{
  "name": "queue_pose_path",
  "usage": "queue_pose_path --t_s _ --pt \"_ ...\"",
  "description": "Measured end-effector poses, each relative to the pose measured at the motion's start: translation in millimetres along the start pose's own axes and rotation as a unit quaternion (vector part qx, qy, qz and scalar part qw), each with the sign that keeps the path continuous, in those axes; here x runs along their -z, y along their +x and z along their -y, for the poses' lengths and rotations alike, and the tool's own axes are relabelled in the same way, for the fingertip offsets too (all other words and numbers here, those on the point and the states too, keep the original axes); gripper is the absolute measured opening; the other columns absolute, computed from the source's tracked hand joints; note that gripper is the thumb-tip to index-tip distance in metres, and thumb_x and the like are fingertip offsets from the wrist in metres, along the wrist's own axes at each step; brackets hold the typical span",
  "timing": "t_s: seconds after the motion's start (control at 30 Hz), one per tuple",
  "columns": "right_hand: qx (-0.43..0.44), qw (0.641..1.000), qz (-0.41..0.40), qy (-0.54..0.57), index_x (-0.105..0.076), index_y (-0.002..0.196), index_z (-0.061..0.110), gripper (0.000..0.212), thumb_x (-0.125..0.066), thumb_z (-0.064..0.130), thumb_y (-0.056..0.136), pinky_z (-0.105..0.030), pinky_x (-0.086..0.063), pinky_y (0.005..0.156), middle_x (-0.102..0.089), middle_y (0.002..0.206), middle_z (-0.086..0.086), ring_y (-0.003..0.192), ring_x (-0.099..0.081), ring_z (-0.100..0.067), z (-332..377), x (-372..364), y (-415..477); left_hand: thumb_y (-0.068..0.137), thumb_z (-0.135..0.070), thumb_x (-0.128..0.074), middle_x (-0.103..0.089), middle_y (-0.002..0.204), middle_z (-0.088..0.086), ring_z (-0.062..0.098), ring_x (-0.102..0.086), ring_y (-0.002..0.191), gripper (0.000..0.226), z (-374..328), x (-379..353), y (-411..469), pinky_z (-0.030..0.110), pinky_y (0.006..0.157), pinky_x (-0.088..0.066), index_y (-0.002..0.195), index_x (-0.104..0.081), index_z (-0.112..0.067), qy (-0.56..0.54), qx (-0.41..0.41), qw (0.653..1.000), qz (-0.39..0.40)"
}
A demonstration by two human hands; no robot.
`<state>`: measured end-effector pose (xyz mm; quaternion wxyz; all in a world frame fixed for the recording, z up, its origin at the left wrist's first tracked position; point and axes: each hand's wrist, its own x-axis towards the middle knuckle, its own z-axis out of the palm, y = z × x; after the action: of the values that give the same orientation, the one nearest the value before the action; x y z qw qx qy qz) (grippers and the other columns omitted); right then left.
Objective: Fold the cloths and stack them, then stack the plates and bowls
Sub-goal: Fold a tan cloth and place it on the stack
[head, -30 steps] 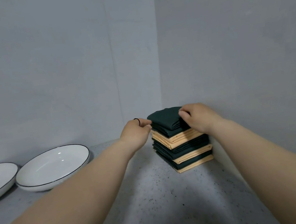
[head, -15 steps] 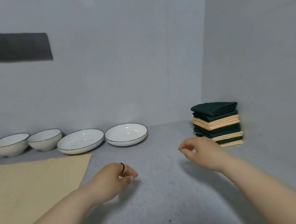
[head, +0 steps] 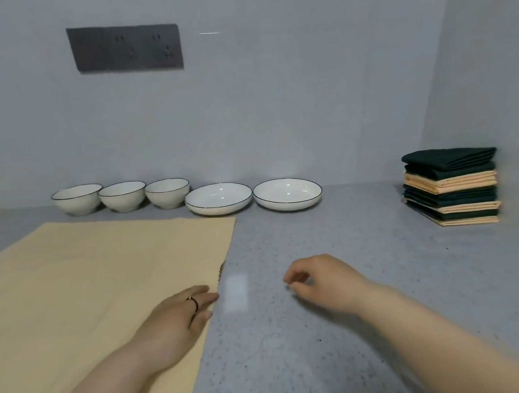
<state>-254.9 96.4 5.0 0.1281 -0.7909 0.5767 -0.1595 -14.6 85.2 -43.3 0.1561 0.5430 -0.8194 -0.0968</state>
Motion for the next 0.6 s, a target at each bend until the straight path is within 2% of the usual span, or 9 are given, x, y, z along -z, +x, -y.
queue_pose_path --t_s 0.07,0.13,0.3,0.4,0.5,0.6 --pt "0.019 1.0 0.011 0.018 -0.061 0.117 0.016 0.028 -0.049 0.02 0.092 -0.019 -0.039 0.095 -0.062 0.122 0.001 0.113 -0.055 -0.014 13 -11 2 0.096 -0.04 -0.021 -0.022 0.153 -0.008 0.006 -0.023 0.14 0.049 -4 -1 8 0.008 0.104 -0.015 0.142 -0.033 -0.025 0.017 0.006 1.0 0.002" --pt "0.041 0.999 0.02 0.029 -0.061 0.118 0.017 0.028 -0.049 0.021 0.092 -0.02 -0.039 0.095 -0.061 0.123 0.002 0.114 -0.054 -0.013 26 -21 3 0.101 -0.027 -0.028 -0.025 0.152 -0.007 0.008 -0.026 0.139 0.042 -8 -4 18 0.012 0.104 -0.019 0.142 -0.034 -0.022 0.022 0.012 1.0 -0.009" --pt "0.092 0.993 0.019 0.064 -0.062 0.117 0.014 0.028 -0.053 0.02 0.091 -0.017 -0.038 0.095 -0.061 0.122 0.002 0.113 -0.054 -0.011 41 -37 -2 0.099 -0.022 -0.036 -0.044 0.139 -0.002 0.016 -0.04 0.129 0.038 -8 -12 44 0.019 0.1 -0.028 0.136 -0.043 -0.014 -0.002 0.033 0.999 -0.033" --pt "0.139 0.982 0.033 0.123 -0.065 0.112 0.013 0.029 -0.063 0.022 0.085 -0.016 -0.038 0.099 -0.061 0.121 0.002 0.113 -0.054 -0.008 43 -44 -13 0.096 -0.021 -0.042 -0.047 0.136 0.002 0.018 -0.044 0.125 0.037 -8 -11 54 0.021 0.1 -0.032 0.133 -0.045 -0.012 -0.05 0.061 0.996 -0.04" --pt "0.191 0.973 0.064 0.116 -0.063 0.117 0.019 0.042 -0.072 0.03 0.077 -0.008 -0.026 0.102 -0.052 0.132 0.009 0.123 -0.042 0.0 51 -54 -26 0.094 -0.02 -0.048 -0.048 0.136 0.006 0.019 -0.047 0.125 0.038 -12 -8 59 0.023 0.101 -0.034 0.131 -0.047 -0.01 -0.103 0.093 0.989 -0.049" --pt "0.221 0.968 0.072 0.094 -0.064 0.117 0.02 0.041 -0.07 0.032 0.079 -0.012 -0.024 0.106 -0.049 0.137 0.01 0.129 -0.035 -0.001 58 -62 -28 0.093 -0.018 -0.051 -0.053 0.132 0.005 0.018 -0.049 0.123 0.034 -14 -6 62 0.021 0.098 -0.035 0.125 -0.052 -0.008 -0.158 0.11 0.98 -0.049"
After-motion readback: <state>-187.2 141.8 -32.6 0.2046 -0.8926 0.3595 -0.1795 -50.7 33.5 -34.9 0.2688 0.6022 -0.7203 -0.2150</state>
